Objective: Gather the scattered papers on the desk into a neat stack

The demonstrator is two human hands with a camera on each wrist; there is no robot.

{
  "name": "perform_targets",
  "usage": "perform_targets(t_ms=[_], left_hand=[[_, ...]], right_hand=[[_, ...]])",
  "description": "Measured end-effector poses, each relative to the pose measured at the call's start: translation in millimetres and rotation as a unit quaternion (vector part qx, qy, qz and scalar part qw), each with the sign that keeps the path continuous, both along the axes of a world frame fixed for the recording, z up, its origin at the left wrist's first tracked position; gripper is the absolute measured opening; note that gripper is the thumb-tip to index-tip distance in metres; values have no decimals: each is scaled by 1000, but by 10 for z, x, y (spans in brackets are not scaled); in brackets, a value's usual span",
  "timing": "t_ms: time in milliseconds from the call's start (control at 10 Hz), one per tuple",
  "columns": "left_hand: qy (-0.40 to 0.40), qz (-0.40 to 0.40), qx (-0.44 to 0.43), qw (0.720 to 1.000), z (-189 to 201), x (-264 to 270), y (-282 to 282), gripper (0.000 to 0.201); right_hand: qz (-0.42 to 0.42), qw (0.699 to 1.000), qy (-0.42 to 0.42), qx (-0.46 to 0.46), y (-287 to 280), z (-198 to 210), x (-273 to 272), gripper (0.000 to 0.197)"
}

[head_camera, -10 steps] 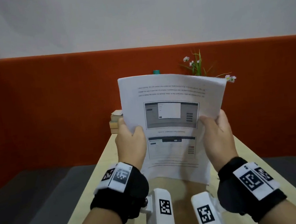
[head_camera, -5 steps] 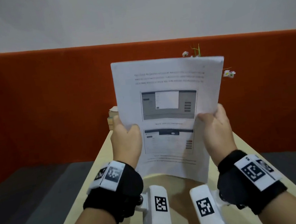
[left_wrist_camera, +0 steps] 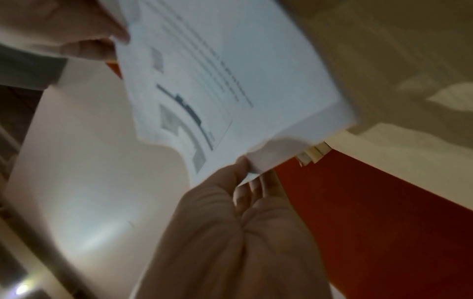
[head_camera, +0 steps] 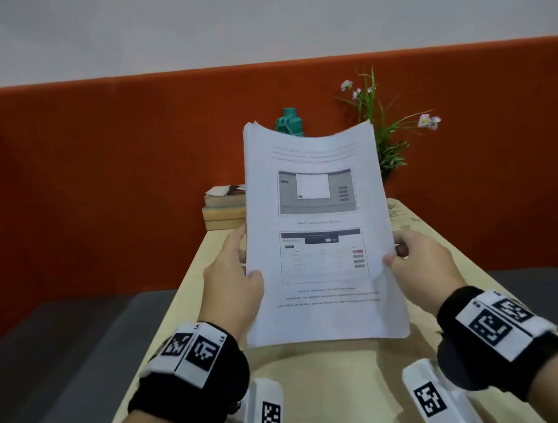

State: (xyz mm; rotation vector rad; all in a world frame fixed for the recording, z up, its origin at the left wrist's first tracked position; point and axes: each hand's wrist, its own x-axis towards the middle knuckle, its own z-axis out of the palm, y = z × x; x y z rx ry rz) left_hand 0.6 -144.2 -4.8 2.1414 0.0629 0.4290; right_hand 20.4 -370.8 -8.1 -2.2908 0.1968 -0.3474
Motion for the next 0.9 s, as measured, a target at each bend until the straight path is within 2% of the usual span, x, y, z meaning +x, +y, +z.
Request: perform_targets(t_ms=[100, 200, 300, 400, 500, 600, 700, 800, 900], left_hand=[[50, -33, 1, 998, -38, -154, 2, 65], [127, -61, -27, 990, -206, -238, -14, 55], [197, -52, -25, 979, -416, -235, -28, 44], [236, -31, -30, 971, -529, -186, -26, 27], [257, -4, 2, 966, -535, -156, -53, 10], [272, -2, 73, 960, -490, -162, -95, 37], [290, -10, 106, 951, -504, -144, -117, 30], [295, -19, 94, 951, -437, -151, -46, 12], [281, -4, 147, 948, -400, -154, 193, 51]], right_hand=[[16, 999, 49, -11, -94, -85, -170, 30], [28, 993, 110, -33, -170, -242, -290, 36], [23, 985, 166, -49, -198, -393, -313, 39], [12, 977, 205, -59, -217, -444, -262, 37], [14, 969, 227, -93, -236, -450, -200, 33], [20, 963, 243, -118, -220, -484, -184, 29], [15, 964, 242, -110, -237, -554, -164, 27], [18, 968, 235, -89, -254, -505, -204, 17], [-11, 980, 183, -80, -410, -467, -321, 40]])
